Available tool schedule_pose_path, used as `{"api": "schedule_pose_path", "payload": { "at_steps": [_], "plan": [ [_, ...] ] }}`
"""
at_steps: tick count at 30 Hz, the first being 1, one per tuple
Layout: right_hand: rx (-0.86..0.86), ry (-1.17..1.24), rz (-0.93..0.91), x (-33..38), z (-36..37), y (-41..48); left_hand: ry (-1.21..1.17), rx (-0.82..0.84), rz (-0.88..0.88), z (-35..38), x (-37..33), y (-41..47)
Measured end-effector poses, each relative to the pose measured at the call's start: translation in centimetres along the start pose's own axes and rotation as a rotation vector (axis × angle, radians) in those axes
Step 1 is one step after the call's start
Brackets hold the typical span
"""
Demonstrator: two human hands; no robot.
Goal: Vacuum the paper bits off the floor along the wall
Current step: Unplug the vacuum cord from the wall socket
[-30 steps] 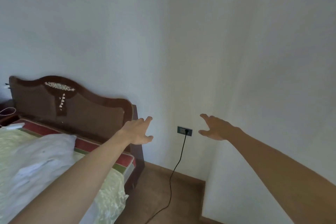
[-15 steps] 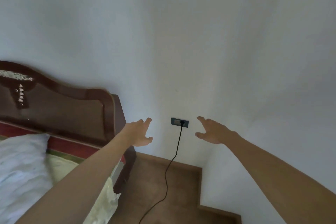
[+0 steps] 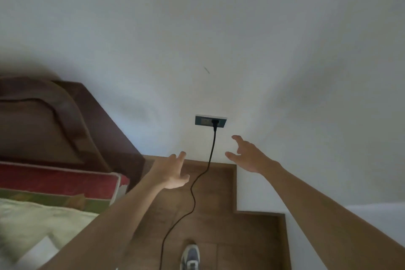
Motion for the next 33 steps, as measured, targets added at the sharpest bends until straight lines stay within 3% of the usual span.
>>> {"api": "schedule_pose_path", "payload": {
  "at_steps": [8,13,17,26,33],
  "plan": [
    [-0.004,0.045,0.004,-2.1,2.5,7.1,-0.057,0.087,0.057,5.8,-1.6,7.8],
    [-0.132,0.138,-0.068,-1.2,3.6,10.8,-0.184,0.115,0.080,9.3,-3.3,11.4],
    [-0.264,0.282,-0.102,-0.6,5.0,13.4,-0.426,0.145,0.106,11.9,-4.9,12.7],
    [-0.660,0.605,-0.157,0.2,7.5,15.4,-0.767,-0.071,0.133,14.9,-6.8,10.5],
    [-0.733,0.536,-0.192,-0.2,7.0,15.9,-0.924,-0.082,0.137,14.4,-8.6,8.4]
  ]
}}
Point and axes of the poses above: each hand's wrist, its own y-axis towards the middle knuckle, its own z-axis out of the palm, x = y × z, the point moved 1 cm from there along y, towards the middle knuckle, and after that the axes turned 14 degrees about y, right-handed, at the moved point
